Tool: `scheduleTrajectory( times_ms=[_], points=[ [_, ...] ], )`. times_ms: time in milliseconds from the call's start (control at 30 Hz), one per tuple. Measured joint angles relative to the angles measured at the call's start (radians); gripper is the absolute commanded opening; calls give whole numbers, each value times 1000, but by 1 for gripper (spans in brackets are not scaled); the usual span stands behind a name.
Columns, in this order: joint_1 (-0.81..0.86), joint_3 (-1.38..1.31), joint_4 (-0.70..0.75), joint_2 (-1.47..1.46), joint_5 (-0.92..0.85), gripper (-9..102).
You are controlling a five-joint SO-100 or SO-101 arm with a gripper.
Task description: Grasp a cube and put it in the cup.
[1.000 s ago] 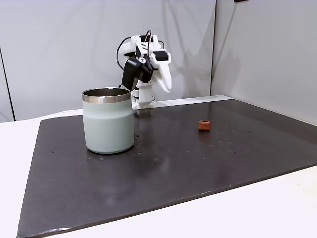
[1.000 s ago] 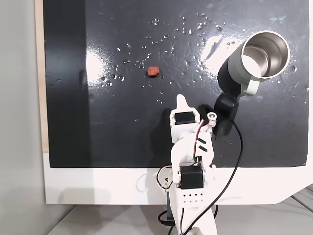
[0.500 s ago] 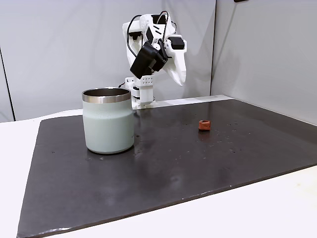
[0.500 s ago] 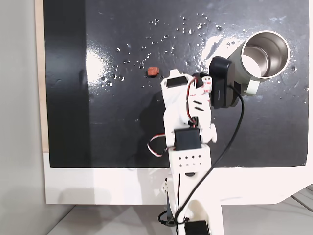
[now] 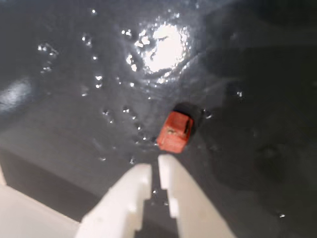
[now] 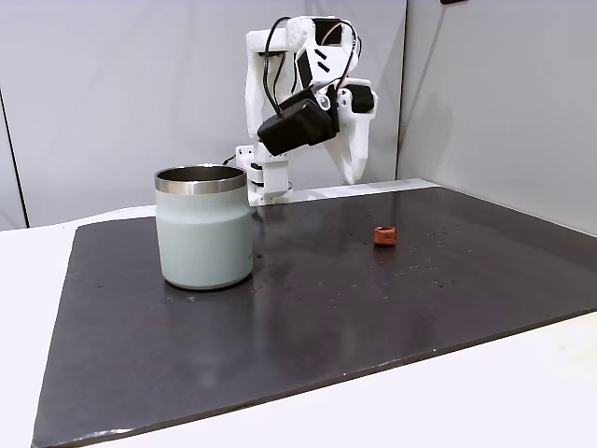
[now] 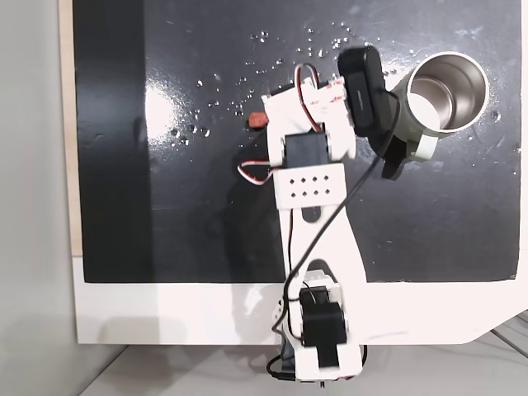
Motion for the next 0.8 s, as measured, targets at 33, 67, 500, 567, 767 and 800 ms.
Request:
scheduleTrajectory(
  times_ms=[33, 67, 500, 567, 767, 800],
  points=[
    [-2, -32, 20, -23, -14, 0],
    [-5, -69, 40, -48, -25, 0],
    [-52, -445, 272, -322, -141, 0],
    [-64, -465, 290, -342, -156, 0],
    [-115, -494, 353, -394, -216, 0],
    [-121, -506, 362, -402, -222, 0]
  ],
)
